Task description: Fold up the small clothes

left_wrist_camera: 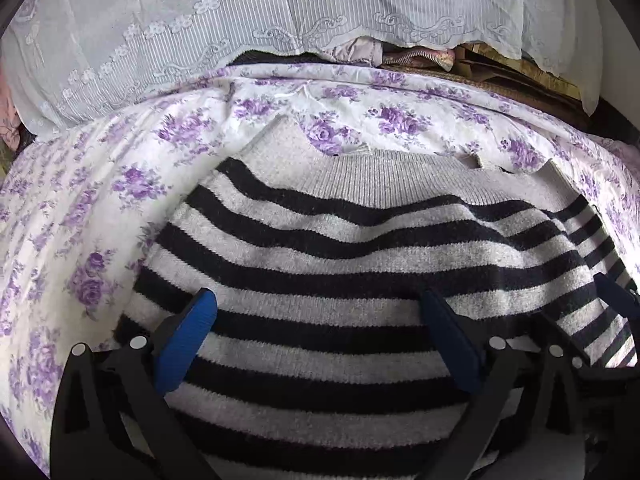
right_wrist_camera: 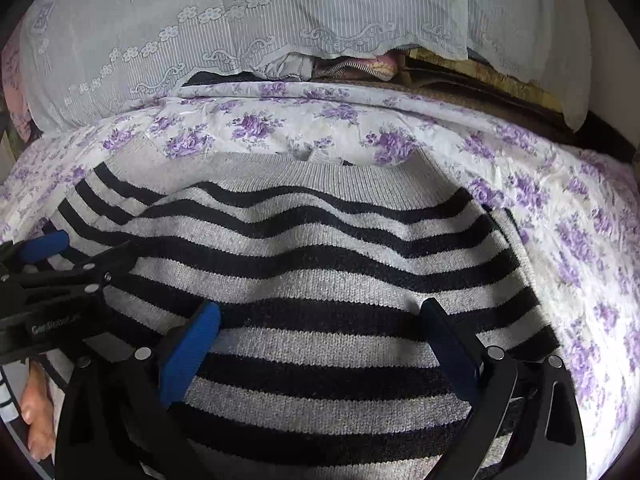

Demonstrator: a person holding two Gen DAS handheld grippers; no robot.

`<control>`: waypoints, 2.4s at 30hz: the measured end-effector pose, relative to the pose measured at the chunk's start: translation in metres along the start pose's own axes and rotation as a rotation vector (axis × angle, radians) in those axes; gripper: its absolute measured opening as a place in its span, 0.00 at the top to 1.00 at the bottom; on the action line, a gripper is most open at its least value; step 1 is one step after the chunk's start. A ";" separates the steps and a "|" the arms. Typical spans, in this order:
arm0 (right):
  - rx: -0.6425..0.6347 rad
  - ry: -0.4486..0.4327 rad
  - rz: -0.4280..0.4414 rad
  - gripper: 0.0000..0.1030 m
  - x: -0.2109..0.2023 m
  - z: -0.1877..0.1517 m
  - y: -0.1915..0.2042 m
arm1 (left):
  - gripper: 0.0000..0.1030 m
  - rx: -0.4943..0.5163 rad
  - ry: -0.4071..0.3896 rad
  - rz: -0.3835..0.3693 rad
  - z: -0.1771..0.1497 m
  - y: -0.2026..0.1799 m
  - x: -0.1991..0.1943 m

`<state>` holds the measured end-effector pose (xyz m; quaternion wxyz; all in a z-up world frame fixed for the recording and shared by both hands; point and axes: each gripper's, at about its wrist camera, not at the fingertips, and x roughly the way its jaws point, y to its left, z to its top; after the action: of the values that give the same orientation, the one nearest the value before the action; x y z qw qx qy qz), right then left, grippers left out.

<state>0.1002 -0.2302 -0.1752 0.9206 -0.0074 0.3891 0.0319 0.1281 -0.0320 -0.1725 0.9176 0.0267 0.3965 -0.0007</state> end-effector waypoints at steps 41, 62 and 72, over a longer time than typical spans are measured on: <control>0.031 0.010 0.046 0.03 0.001 -0.001 -0.004 | 0.04 0.085 0.016 0.094 0.005 -0.010 0.005; 0.082 -0.012 0.124 0.03 -0.002 0.000 -0.019 | 0.04 0.078 -0.050 0.100 -0.004 -0.008 -0.015; 0.126 -0.049 0.060 0.03 -0.012 -0.004 -0.027 | 0.04 0.033 -0.039 0.139 -0.023 0.007 -0.038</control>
<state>0.0908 -0.2581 -0.1695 0.9272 0.0630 0.3675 0.0352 0.0854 -0.0246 -0.1602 0.9225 0.0695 0.3756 0.0559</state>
